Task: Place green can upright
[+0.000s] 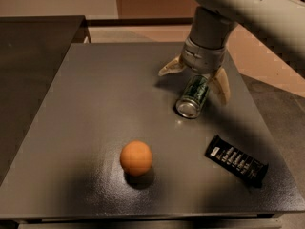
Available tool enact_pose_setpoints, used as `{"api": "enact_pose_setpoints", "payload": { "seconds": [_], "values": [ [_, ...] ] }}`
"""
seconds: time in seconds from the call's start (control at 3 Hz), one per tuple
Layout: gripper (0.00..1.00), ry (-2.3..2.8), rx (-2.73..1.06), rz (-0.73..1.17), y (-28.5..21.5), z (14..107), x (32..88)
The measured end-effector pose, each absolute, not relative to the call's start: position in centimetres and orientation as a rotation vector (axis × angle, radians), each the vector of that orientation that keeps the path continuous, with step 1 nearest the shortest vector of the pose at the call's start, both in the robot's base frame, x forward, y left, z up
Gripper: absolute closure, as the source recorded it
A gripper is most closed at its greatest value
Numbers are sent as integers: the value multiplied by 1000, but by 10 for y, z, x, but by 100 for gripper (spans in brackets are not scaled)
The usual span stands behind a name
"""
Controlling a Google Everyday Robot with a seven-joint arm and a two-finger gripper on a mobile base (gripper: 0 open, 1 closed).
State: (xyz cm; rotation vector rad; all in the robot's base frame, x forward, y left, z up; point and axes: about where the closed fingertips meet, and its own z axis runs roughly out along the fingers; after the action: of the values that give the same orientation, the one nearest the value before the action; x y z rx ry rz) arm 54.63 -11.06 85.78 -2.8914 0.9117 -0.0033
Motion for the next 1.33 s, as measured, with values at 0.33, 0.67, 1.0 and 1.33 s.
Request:
{"api": "enact_pose_setpoints", "payload": {
  "seconds": [0.33, 0.67, 1.0, 1.33],
  "values": [
    [0, 891, -2897, 8, -113, 853, 544],
    [0, 873, -2907, 7, -114, 849, 542],
    [18, 840, -2934, -1, -114, 847, 542],
    [41, 818, -2949, -11, -114, 848, 543]
  ]
}}
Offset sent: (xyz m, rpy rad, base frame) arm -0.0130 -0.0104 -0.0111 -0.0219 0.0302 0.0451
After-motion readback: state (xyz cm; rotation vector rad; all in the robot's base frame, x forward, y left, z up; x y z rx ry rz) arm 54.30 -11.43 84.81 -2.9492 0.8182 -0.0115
